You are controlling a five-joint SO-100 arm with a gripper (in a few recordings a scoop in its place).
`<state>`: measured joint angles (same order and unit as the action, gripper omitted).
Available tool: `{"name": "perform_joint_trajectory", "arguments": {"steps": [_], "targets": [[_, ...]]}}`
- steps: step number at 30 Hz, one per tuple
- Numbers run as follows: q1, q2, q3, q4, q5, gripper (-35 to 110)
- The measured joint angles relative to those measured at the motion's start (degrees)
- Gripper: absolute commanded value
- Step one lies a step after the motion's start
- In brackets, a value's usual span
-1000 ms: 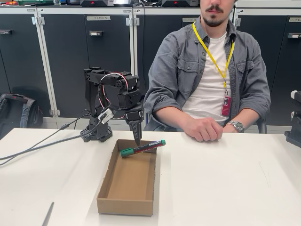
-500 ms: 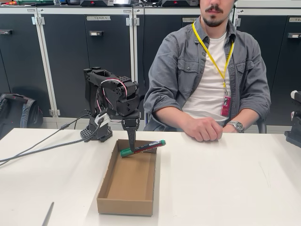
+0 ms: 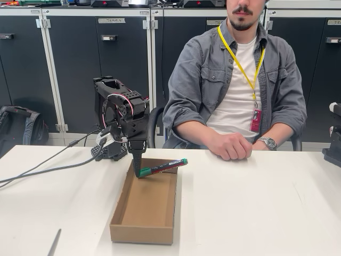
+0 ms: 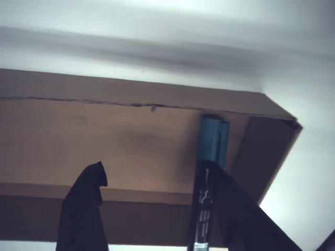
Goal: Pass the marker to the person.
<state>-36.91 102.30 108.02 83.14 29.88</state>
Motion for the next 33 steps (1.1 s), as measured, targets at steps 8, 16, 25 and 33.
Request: {"name": "perform_joint_trajectory", "arguments": {"steps": [8, 16, 25, 33], "targets": [[-0.79, 0.09, -3.25, 1.85, -1.41, 39], [0.09, 4.13, -4.92, 7.21, -3.96, 39], [7.38, 15.73, 2.99, 2.81, -12.13, 40], [7.82, 18.72, 7.91, 0.35, -12.22, 40]]}}
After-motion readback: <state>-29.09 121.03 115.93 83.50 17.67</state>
